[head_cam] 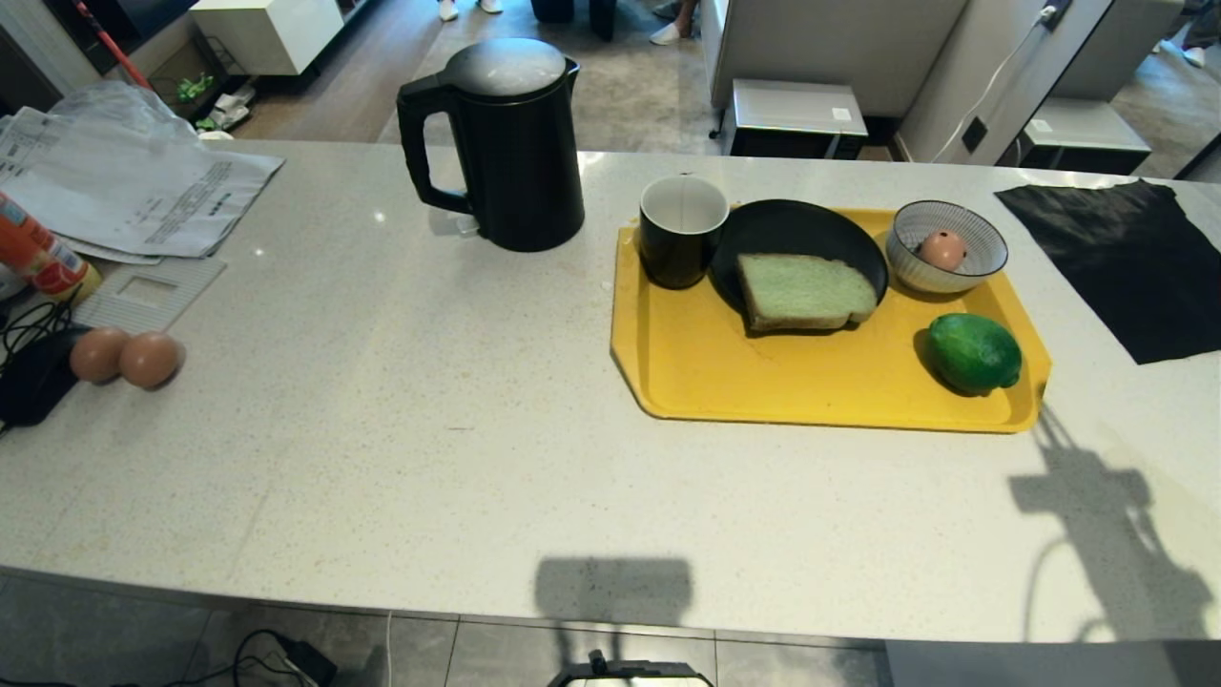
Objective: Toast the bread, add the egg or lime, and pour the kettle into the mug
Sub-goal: Pick up the kettle
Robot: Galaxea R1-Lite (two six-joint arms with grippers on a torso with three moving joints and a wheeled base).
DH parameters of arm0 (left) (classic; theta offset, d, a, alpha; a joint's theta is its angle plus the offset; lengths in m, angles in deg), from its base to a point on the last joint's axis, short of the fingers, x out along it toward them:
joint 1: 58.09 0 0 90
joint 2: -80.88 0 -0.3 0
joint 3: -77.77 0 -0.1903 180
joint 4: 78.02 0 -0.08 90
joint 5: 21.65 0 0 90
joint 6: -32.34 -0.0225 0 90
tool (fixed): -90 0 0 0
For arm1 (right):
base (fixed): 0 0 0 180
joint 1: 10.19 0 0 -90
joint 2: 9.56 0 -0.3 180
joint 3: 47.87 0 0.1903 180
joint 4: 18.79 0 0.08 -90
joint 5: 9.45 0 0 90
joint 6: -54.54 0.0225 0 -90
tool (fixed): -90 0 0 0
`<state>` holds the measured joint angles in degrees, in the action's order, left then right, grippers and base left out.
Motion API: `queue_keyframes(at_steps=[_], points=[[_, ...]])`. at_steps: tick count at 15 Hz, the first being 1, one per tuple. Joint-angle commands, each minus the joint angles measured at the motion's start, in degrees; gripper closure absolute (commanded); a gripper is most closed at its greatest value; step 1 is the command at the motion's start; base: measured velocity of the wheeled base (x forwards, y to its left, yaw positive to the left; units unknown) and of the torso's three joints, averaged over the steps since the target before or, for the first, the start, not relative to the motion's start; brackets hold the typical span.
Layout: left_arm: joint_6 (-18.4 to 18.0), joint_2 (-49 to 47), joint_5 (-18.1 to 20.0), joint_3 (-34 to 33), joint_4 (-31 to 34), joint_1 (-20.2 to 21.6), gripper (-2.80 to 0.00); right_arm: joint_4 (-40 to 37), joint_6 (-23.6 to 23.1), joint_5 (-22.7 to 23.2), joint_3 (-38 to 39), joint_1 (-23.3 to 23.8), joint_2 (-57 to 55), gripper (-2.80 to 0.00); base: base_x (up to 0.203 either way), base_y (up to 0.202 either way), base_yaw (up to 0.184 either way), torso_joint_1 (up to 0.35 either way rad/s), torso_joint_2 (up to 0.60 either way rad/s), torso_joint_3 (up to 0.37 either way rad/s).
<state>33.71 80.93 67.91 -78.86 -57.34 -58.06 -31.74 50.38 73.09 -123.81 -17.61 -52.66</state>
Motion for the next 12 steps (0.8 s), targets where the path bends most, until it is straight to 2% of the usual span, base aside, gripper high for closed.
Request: queue_keyframes(at_steps=[1,3,7,10,12], points=[[0.0,0.0,0.0,-1.0,0.0,0.0,0.0,-5.6,-0.1,0.0,0.6,3.2,10.9,0.0,0.0,0.0,0.0,0.0,0.0,0.0],[0.0,0.0,0.0,-1.0,0.0,0.1,0.0,-11.7,0.0,-0.3,2.6,4.6,16.7,0.0,0.0,0.0,0.0,0.0,0.0,0.0],[0.0,0.0,0.0,-1.0,0.0,0.1,0.0,-15.9,0.3,-0.4,13.2,5.8,24.2,0.0,0.0,0.0,0.0,0.0,0.0,0.0],[0.0,0.0,0.0,-1.0,0.0,0.0,0.0,-24.8,1.9,0.5,18.6,7.6,30.2,0.0,0.0,0.0,0.0,0.0,0.0,0.0],[0.0,0.0,0.0,-1.0,0.0,0.1,0.0,-26.9,3.2,1.0,23.8,7.9,32.1,0.0,0.0,0.0,0.0,0.0,0.0,0.0]])
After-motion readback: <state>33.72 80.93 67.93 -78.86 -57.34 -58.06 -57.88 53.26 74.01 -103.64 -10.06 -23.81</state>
